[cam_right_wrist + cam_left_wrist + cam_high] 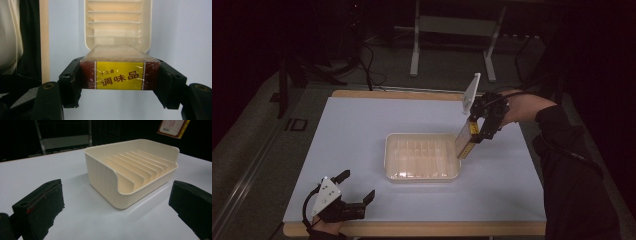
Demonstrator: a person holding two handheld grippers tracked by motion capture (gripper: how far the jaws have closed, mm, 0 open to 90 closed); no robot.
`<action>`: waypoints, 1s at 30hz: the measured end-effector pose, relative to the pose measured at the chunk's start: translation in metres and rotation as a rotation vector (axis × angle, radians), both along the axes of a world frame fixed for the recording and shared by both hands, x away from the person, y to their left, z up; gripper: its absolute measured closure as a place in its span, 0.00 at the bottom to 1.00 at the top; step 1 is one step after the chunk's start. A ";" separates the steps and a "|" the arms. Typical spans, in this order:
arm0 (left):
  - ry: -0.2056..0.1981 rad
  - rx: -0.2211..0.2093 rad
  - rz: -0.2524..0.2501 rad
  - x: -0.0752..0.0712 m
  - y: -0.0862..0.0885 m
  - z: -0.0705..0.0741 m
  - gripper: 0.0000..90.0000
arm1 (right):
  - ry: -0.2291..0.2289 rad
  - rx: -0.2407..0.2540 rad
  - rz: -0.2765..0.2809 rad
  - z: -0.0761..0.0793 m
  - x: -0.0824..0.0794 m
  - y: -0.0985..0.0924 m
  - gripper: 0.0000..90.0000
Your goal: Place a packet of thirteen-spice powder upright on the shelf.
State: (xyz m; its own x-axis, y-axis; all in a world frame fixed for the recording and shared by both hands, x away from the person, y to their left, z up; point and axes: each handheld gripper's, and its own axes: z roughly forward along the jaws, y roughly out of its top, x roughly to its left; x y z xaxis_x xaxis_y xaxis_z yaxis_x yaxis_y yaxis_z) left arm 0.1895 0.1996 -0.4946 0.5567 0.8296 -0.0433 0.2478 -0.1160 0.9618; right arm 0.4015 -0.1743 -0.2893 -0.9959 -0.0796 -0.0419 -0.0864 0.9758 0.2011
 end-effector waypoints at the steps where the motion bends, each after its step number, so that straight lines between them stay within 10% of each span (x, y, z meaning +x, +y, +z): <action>1: -0.002 0.003 -0.003 0.000 0.000 0.000 0.00 | -0.002 0.000 -0.003 0.000 0.000 0.002 0.35; 30: -0.032 0.008 -0.036 -0.001 -0.001 0.001 0.00 | 0.061 0.112 0.073 -0.019 -0.001 0.061 0.35</action>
